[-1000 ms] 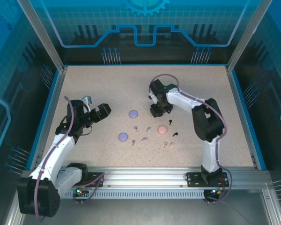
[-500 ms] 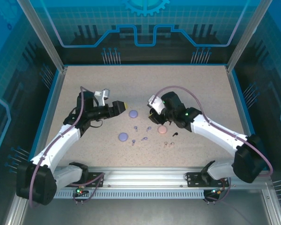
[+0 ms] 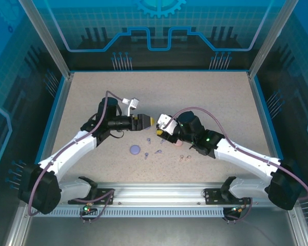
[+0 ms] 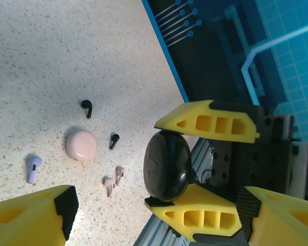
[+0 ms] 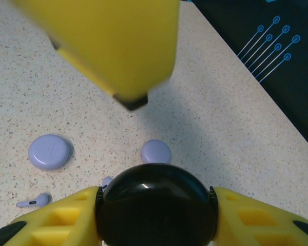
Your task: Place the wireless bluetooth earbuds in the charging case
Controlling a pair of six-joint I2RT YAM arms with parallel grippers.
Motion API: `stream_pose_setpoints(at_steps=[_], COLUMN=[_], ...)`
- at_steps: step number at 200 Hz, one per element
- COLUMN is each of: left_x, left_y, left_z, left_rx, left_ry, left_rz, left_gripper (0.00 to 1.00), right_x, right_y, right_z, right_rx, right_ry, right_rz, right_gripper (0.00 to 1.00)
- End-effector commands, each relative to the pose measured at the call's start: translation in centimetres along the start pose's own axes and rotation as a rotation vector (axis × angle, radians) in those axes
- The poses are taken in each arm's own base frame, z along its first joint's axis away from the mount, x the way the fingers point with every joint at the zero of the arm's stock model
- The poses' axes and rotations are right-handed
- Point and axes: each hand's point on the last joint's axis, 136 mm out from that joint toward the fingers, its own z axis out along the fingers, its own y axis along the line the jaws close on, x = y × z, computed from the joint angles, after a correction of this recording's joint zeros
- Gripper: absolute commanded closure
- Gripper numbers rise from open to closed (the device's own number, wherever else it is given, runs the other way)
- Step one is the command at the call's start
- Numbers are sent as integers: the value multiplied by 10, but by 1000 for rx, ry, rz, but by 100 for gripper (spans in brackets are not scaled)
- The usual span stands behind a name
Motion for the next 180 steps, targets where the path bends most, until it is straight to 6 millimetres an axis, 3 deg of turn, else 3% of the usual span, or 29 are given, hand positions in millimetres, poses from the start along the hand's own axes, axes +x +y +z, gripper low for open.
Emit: stream_pose_setpoints(at_steps=[1,180], left_x=[0,16], left_y=[-20,-24], left_z=[6,38], left_rx=[65,108], left_ry=[30,135], left_rz=[66,69], left_gripper=[18,54], right_x=[-21,-23], right_y=[-5,3], right_z=[-8,-1], right_rx=[30,4], right_ry=[-68,-42], right_rz=[-17,-52], right_gripper=[55,54])
